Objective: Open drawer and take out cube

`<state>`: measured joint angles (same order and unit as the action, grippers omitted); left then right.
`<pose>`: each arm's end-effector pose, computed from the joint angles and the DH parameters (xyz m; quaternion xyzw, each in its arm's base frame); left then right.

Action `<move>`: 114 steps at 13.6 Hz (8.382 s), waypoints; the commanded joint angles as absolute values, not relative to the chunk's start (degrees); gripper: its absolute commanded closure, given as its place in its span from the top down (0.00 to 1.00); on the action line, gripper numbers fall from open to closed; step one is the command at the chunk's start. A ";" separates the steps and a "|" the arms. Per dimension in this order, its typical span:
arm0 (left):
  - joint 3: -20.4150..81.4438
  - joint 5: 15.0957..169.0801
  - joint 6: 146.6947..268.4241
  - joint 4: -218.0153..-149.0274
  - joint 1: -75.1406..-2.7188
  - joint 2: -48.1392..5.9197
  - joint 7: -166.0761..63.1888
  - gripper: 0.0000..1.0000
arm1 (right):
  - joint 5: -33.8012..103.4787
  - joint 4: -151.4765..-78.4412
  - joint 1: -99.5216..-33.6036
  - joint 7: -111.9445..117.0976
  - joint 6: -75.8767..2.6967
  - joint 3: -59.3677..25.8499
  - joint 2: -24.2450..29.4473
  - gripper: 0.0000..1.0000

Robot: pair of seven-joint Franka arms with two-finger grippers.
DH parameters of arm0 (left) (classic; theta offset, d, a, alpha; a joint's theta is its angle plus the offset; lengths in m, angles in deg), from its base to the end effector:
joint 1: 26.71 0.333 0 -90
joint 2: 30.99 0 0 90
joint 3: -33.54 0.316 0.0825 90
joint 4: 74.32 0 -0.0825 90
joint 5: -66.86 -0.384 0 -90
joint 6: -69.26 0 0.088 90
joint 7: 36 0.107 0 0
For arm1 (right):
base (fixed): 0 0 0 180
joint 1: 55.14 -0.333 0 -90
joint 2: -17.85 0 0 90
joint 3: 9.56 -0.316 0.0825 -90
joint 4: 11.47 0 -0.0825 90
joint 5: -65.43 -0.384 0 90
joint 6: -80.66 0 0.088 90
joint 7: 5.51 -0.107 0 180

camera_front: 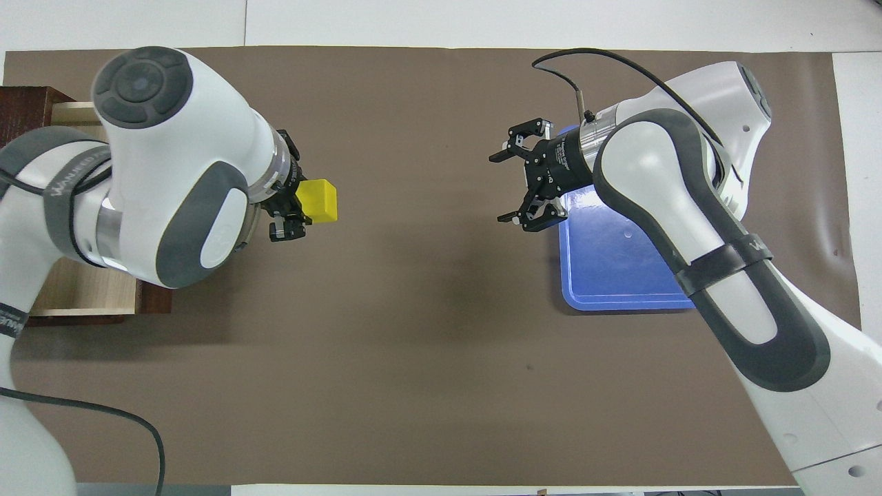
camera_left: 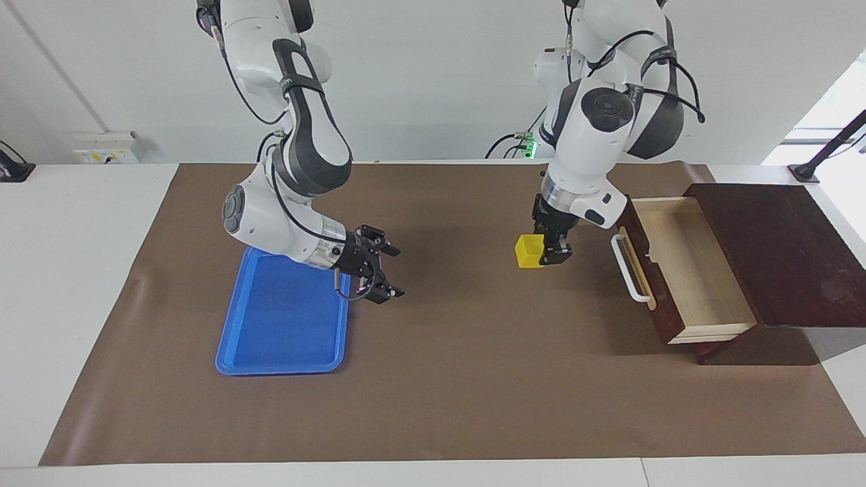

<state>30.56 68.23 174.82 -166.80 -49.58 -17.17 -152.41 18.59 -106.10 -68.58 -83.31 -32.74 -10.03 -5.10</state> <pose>0.5709 -0.2756 0.4837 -0.7007 -0.7132 0.0188 0.0002 0.6365 0.2045 0.3919 -0.6870 0.6302 0.2819 0.2268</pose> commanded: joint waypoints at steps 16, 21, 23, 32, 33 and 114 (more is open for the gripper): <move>32.05 67.39 173.41 -157.55 -57.21 -7.88 -163.97 0.00 | 15.33 -104.47 -77.64 -83.12 -43.19 -10.26 -6.93 0.99; 32.05 67.39 174.56 -158.70 -57.21 -8.32 -163.88 0.00 | 16.73 -99.64 -79.13 -86.97 -42.74 -10.09 -9.99 0.98; 32.05 67.39 174.56 -158.70 -57.21 -8.32 -163.88 0.00 | 18.40 -95.95 -79.66 -89.79 -42.74 -10.09 -12.63 0.97; 32.05 67.39 175.00 -158.79 -57.12 -8.32 -163.79 0.00 | 18.49 -96.90 -81.33 -93.40 -43.00 -10.09 -12.64 0.96; 32.05 67.39 175.00 -158.79 -57.12 -8.32 -163.79 0.00 | 18.49 -96.81 -81.33 -93.49 -43.01 -10.17 -12.64 0.96; 30.21 64.49 157.34 -167.49 -27.95 -28.18 -61.45 1.00 | 13.92 -107.02 -49.60 -61.74 -33.27 -9.21 -13.27 0.93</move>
<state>29.99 63.56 159.59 -166.70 -28.25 -27.21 -70.88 13.10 -107.22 -50.38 -59.33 -36.54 -9.57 -16.00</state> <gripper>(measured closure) 0.000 0.070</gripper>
